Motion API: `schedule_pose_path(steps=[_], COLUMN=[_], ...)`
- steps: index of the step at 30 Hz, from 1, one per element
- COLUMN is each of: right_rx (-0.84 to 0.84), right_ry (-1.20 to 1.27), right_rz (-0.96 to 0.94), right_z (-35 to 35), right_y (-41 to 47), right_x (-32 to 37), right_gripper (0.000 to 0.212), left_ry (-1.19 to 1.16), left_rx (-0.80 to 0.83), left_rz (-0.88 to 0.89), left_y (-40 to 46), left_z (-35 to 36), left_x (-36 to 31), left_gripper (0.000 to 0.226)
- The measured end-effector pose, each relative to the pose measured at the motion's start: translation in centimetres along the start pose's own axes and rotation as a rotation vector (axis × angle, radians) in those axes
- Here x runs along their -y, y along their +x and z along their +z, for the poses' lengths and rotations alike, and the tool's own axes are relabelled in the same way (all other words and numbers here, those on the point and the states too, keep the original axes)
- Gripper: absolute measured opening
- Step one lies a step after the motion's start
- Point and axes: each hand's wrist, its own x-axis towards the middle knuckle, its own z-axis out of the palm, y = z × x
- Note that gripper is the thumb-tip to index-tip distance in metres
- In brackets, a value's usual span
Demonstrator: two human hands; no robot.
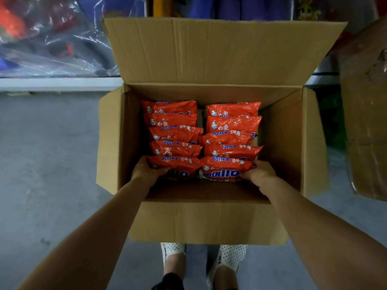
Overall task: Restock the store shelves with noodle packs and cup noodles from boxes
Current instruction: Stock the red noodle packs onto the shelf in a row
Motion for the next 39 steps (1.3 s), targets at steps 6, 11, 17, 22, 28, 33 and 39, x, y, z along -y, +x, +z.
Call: schedule_pose_path(steps=[6,11,17,22,28,33,39], right_rx=[-0.025,-0.032,0.012,0.088,0.108,0.061,0.071], right_ry=[-0.09,-0.005,0.016,0.01,0.134,0.252,0.424], right_rz=[-0.053,-0.075,-0.129,-0.171,-0.236,-0.28,-0.235], right_z=[0.1,0.5,0.4,-0.8,-2.8,-4.7,-7.4], right_y=[0.7,1.1,0.9,-0.5,-3.5,-7.2,-13.0], right_x=[-0.4,-1.1,-1.3,-1.2,-0.4,1.1,3.3], right_gripper=[0.047,0.048,0.054,0.039,0.031,0.04,0.037], left_ry=[0.028,0.079,0.182,0.278,0.174,-0.07,-0.385], left_rx=[0.032,0.047,-0.01,-0.006,0.037,0.145,0.263], left_rz=[0.017,0.046,0.113,0.195,0.297,0.305,0.267], left_y=[1.1,1.7,1.4,0.0,-2.9,-6.3,-11.6], left_z=[0.1,0.1,0.0,-0.1,-1.5,-4.1,-7.4], left_x=[0.2,0.5,0.4,-0.1,-1.0,-3.3,-7.2], left_gripper=[0.069,0.066,0.048,0.046,0.026,0.017,0.027])
